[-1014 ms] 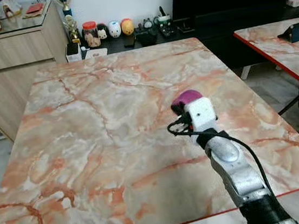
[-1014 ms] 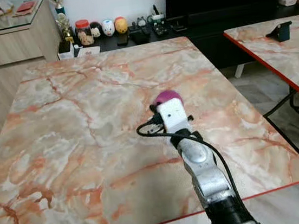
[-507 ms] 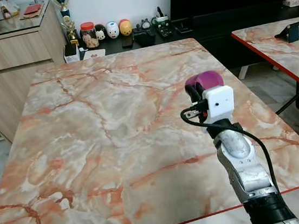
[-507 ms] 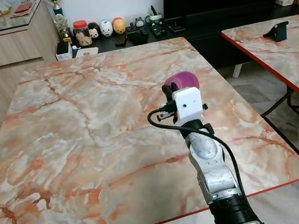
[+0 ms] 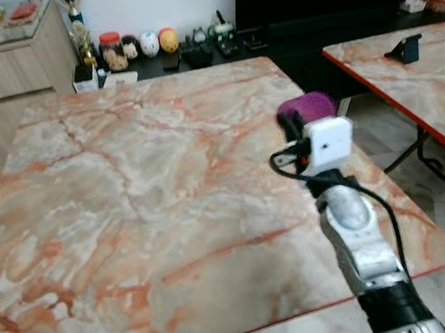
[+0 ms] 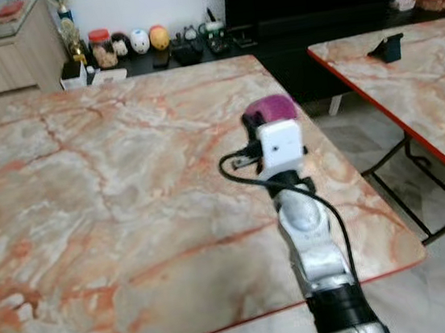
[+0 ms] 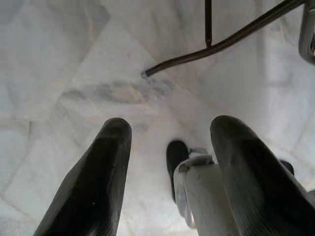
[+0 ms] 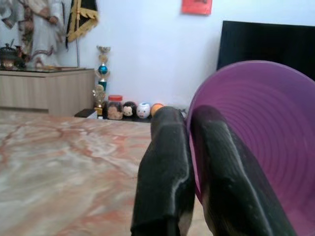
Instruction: Setting the table
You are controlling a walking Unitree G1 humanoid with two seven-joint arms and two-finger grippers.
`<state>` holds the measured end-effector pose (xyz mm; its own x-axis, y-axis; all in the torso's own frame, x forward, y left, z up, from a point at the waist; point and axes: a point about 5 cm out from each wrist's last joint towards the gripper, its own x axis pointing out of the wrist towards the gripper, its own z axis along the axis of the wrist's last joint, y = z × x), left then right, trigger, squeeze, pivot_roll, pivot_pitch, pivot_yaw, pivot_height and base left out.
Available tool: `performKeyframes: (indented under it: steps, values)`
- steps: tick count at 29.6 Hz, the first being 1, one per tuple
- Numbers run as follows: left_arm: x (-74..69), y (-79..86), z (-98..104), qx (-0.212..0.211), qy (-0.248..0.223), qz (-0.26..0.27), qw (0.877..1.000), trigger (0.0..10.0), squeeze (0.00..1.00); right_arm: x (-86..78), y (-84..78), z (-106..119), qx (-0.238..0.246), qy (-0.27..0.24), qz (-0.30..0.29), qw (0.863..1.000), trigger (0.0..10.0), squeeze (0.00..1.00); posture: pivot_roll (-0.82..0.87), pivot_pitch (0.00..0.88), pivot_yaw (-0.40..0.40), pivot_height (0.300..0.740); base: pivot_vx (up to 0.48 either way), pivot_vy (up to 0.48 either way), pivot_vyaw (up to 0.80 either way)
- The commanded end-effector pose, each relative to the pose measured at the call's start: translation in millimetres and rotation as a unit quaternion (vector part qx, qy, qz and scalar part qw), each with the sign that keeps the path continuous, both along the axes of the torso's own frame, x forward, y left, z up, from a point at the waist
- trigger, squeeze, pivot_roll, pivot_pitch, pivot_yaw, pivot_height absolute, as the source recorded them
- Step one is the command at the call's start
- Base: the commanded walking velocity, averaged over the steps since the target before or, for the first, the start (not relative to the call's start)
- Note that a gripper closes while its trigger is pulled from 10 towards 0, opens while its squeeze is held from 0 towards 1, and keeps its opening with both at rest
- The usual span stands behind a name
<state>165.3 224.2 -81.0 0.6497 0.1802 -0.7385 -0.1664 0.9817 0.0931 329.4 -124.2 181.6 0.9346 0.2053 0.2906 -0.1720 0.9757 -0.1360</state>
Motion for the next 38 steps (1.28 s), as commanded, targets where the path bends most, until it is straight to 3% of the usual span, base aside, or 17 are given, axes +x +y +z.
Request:
performKeyframes:
  steps: [1, 13, 38]
  values:
    - [-4.2, -2.9, -2.5, -0.001, 0.006, -0.001, 1.0, 10.0, 0.0, 1.2, -3.3, 6.2, 0.003, -0.013, -0.006, 1.0, 10.0, 0.0, -0.11, 0.0, -0.003, 0.719, 0.0, -0.289, 0.0]
    - [0.2, -3.9, -0.2, 0.0, -0.004, -0.002, 1.0, 10.0, 0.0, 1.9, -2.7, 9.3, -0.001, -0.022, -0.007, 1.0, 10.0, 0.0, -0.11, 0.0, -0.003, 0.719, 0.0, -0.395, 0.0]
    - [-4.5, 0.0, -2.0, -0.002, 0.008, -0.003, 1.0, 10.0, 0.0, 3.5, -5.1, 11.4, -0.008, -0.029, -0.014, 0.999, 10.0, 0.0, -0.12, 0.0, 0.006, 0.719, 0.0, -0.402, 0.07]
